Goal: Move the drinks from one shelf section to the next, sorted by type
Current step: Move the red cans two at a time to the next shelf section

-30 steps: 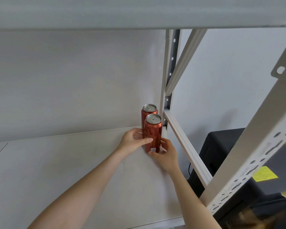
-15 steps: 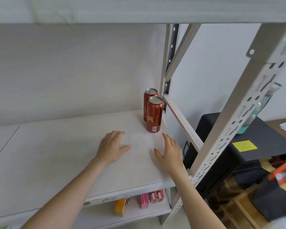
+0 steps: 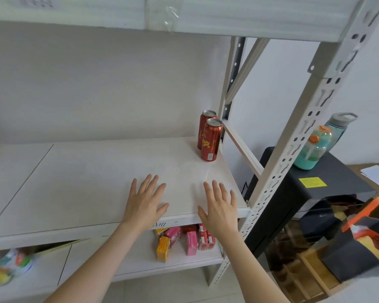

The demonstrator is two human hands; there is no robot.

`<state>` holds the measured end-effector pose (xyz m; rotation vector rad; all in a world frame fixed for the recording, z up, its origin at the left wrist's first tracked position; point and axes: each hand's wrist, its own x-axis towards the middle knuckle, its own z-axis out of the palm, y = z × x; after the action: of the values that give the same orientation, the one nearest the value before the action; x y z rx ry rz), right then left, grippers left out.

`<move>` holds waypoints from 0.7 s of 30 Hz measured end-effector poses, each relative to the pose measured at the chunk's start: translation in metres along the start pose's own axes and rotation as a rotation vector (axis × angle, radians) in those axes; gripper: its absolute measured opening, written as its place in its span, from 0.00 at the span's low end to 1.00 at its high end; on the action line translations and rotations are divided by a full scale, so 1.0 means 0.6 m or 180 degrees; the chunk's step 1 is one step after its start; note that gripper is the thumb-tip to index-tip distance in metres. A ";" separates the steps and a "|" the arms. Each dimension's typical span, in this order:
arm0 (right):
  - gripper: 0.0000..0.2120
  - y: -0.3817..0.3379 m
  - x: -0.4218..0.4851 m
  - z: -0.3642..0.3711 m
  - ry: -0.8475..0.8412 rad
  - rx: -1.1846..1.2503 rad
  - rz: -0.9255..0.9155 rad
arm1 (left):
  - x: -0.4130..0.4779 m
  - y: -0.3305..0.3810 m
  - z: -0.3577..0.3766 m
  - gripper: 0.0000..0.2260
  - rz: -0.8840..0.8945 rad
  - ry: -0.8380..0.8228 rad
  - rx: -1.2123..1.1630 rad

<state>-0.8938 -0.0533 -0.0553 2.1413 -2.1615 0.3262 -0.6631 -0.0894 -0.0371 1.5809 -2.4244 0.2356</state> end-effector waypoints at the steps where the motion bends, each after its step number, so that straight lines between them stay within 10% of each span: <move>1: 0.34 -0.007 -0.011 -0.003 -0.0010 -0.0020 -0.0023 | -0.016 -0.002 -0.003 0.24 -0.0003 0.0034 0.0000; 21: 0.32 -0.291 -0.205 -0.037 -0.0088 0.0169 -0.0584 | -0.360 -0.145 -0.090 0.26 -0.0829 -0.0254 0.0150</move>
<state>-0.7198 0.0715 -0.0425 2.3644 -1.9709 0.3451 -0.4938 0.0793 -0.0463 1.9385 -2.2516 0.1864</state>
